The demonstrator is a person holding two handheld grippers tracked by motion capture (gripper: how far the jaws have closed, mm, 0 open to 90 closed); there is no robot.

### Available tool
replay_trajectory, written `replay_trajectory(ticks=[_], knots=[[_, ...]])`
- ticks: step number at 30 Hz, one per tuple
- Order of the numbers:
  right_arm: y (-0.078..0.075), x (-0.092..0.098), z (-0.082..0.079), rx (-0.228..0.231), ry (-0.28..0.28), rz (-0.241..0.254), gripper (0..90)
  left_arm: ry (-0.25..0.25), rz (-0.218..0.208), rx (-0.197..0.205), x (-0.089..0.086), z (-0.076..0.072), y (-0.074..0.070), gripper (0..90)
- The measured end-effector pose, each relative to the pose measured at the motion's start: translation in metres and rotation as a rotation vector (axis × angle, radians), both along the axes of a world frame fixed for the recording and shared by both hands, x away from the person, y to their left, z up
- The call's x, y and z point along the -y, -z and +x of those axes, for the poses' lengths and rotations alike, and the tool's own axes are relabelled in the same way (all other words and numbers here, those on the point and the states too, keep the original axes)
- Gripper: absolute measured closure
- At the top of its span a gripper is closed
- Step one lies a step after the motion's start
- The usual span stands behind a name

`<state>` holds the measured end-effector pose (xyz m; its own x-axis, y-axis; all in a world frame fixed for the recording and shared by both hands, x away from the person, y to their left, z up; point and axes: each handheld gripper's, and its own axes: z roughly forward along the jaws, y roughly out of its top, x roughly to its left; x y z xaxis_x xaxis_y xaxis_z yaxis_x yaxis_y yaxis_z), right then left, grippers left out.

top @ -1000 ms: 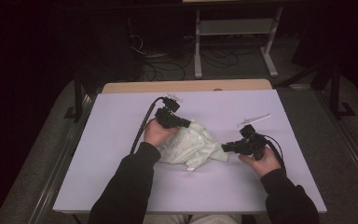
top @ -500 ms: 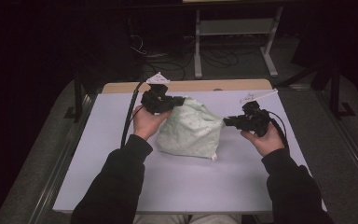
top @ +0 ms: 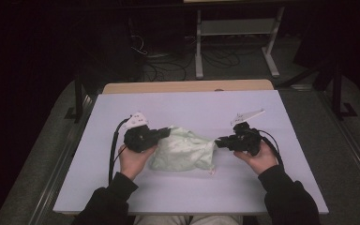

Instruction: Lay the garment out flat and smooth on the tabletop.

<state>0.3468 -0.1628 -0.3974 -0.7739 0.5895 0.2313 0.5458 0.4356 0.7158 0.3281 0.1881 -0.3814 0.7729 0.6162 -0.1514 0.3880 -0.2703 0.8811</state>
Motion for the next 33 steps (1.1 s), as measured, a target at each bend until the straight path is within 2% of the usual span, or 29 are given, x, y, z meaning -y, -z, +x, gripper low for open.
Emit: replay_trajectory(ticks=[2,4,5,6,9,11,15,19,22,25,28,31,33], knots=[[0.008,-0.004,0.0,-0.033,-0.009,0.004,76.4,0.002,0.002,-0.017,-0.006,-0.004,0.008,88.7],[0.011,-0.008,0.0,-0.041,-0.016,-0.01,71.1,-0.003,0.0,-0.029,-0.012,-0.008,0.013,88.7],[0.013,-0.01,0.0,-0.046,-0.023,0.001,67.5,-0.004,-0.006,-0.039,-0.016,-0.009,0.015,88.7],[0.017,-0.011,0.0,-0.071,-0.021,0.019,56.8,-0.001,-0.019,-0.052,-0.019,-0.01,0.016,88.7],[0.023,-0.012,0.002,-0.088,-0.026,0.01,52.3,-0.001,-0.044,-0.075,-0.029,-0.013,0.019,88.7],[0.027,-0.013,0.004,-0.083,-0.013,-0.01,49.2,-0.002,-0.047,-0.088,-0.032,-0.013,0.021,88.7],[0.03,-0.012,0.011,-0.071,0.003,0.022,44.5,-0.012,-0.035,-0.1,-0.035,-0.01,0.025,88.6],[0.032,-0.011,0.02,-0.076,0.023,0.057,41.6,-0.026,-0.002,-0.096,-0.038,-0.007,0.028,88.6],[0.032,-0.012,0.029,-0.09,0.012,0.061,38.9,-0.038,-0.011,-0.101,-0.041,-0.005,0.03,88.6],[0.032,-0.015,0.04,-0.129,0.003,0.082,38.8,-0.037,-0.021,-0.101,-0.042,-0.004,0.03,88.6],[0.034,-0.021,0.052,-0.168,-0.01,0.071,41.9,-0.034,-0.022,-0.099,-0.042,-0.004,0.029,88.5],[0.043,-0.026,0.062,-0.234,-0.013,0.06,45.3,-0.036,-0.022,-0.096,-0.043,-0.005,0.029,88.6],[0.049,-0.029,0.064,-0.293,-0.045,0.082,59.8,-0.042,-0.021,-0.095,-0.045,-0.004,0.029,88.5]])
